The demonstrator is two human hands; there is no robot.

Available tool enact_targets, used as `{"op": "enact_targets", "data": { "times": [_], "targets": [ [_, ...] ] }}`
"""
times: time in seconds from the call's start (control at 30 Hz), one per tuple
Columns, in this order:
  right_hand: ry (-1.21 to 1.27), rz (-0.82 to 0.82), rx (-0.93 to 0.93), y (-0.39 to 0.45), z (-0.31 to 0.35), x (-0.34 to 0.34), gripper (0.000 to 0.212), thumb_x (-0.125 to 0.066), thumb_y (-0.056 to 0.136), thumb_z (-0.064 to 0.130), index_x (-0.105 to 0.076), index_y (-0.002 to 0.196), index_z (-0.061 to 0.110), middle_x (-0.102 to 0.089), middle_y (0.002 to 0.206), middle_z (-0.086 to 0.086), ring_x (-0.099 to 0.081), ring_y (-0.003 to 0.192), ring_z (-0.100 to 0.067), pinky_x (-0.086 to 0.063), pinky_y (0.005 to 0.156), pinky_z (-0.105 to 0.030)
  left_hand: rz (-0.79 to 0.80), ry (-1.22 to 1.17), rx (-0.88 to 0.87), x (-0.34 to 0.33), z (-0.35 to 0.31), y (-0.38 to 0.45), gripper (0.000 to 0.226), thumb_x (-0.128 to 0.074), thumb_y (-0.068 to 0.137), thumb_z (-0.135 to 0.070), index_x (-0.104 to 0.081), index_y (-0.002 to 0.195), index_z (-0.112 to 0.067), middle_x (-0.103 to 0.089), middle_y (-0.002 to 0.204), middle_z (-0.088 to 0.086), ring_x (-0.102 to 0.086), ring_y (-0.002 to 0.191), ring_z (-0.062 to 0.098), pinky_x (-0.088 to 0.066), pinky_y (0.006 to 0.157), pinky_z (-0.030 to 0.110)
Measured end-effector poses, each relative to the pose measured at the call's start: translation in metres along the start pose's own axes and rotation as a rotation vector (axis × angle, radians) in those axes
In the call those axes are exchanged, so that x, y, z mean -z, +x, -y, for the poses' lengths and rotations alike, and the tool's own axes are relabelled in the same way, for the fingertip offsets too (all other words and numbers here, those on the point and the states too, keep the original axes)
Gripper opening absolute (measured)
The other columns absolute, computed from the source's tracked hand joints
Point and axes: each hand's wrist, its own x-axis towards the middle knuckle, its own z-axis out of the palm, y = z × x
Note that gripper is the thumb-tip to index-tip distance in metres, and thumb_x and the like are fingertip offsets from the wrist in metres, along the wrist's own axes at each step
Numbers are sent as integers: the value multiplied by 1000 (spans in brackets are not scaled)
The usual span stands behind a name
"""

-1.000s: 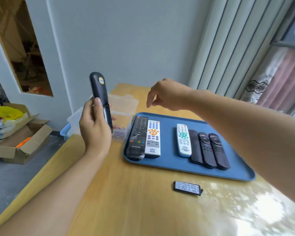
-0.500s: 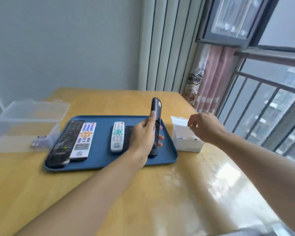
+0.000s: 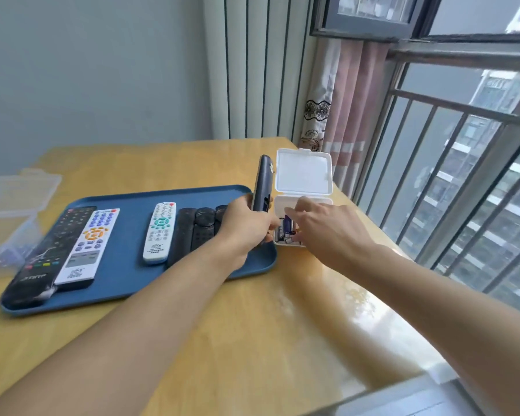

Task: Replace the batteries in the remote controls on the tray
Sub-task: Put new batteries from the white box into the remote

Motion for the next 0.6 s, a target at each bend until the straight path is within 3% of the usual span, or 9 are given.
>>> {"op": "enact_targets", "data": {
  "times": [0.17,0.33,0.43,0.5,0.6],
  "targets": [
    [-85,43,-34,8,0,3,23,-50,102,32,-57,119,18,-55,113,-1,-62,75,-24,-25,45,-31,51,40,8,-5,6,-1,21,-60,82,4,-55,95,-11,-56,74,8,-55,45,13,-38,41,21],
    [-38,141,-93,26,-4,11,39,-58,94,53,-67,112,20,-64,107,-1,-63,82,-24,-28,53,-30,35,-3,-16,-7,10,-1,29,-62,87,1,-58,112,-14,-62,86,8,-62,56,19,-42,49,27],
    [72,78,-152,31,-7,8,34,-72,85,48,-66,107,23,-69,97,-1,-63,77,-24,-36,53,-29,30,-8,-22,-7,9,-1,29,-63,90,-1,-56,114,-16,-63,89,9,-65,52,17,-43,47,25],
    [203,29,-190,31,-6,7,28,-75,85,39,-62,106,28,-72,95,3,-66,81,-23,-49,60,-30,33,-18,-14,-7,9,-2,31,-65,90,-2,-56,117,-14,-63,90,9,-65,51,17,-43,44,23],
    [408,-20,-234,28,-10,16,22,-75,86,29,-63,104,31,-74,93,14,-66,86,-15,-56,70,-33,44,-17,-6,-7,10,-3,27,-67,89,-2,-56,111,-14,-61,86,7,-63,49,17,-39,40,22]
  ]
}}
